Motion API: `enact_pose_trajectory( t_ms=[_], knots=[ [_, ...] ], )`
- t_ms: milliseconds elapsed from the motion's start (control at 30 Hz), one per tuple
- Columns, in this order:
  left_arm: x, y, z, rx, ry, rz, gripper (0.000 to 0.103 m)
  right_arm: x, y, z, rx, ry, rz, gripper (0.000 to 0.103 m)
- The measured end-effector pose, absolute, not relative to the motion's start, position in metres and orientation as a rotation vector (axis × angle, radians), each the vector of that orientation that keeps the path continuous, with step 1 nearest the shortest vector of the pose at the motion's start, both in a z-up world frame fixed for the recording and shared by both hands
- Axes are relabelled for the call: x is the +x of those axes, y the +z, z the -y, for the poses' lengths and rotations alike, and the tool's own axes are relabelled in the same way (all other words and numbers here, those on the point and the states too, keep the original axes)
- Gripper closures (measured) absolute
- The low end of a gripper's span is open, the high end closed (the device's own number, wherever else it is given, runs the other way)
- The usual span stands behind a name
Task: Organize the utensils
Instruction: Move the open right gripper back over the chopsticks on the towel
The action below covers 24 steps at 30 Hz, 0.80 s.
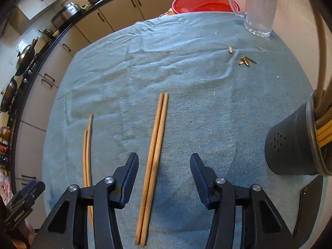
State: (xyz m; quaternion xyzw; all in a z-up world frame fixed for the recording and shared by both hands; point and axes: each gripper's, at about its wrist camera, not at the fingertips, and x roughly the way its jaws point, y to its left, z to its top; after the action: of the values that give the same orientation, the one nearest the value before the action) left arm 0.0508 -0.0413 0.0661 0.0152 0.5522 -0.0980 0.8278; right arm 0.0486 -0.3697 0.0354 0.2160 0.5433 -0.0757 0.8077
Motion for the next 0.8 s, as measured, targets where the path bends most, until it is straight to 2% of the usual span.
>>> enact_pose_trajectory(
  t_ms=[233, 433, 800],
  knots=[
    [0.053, 0.062, 0.041, 0.044, -0.218, -1.176, 0.026, 0.058, 0.022, 0.371, 0.459, -0.16, -1.191, 0.058],
    [0.054, 0.059, 0.041, 0.049, -0.215, -1.179, 0.026, 0.068, 0.011, 0.367, 0.417, -0.167, -1.222, 0.074],
    [0.058, 0.059, 0.049, 0.055, -0.226, -1.179, 0.026, 0.082, 0.007, 0.364, 0.351, -0.161, -1.254, 0.075]
  ],
)
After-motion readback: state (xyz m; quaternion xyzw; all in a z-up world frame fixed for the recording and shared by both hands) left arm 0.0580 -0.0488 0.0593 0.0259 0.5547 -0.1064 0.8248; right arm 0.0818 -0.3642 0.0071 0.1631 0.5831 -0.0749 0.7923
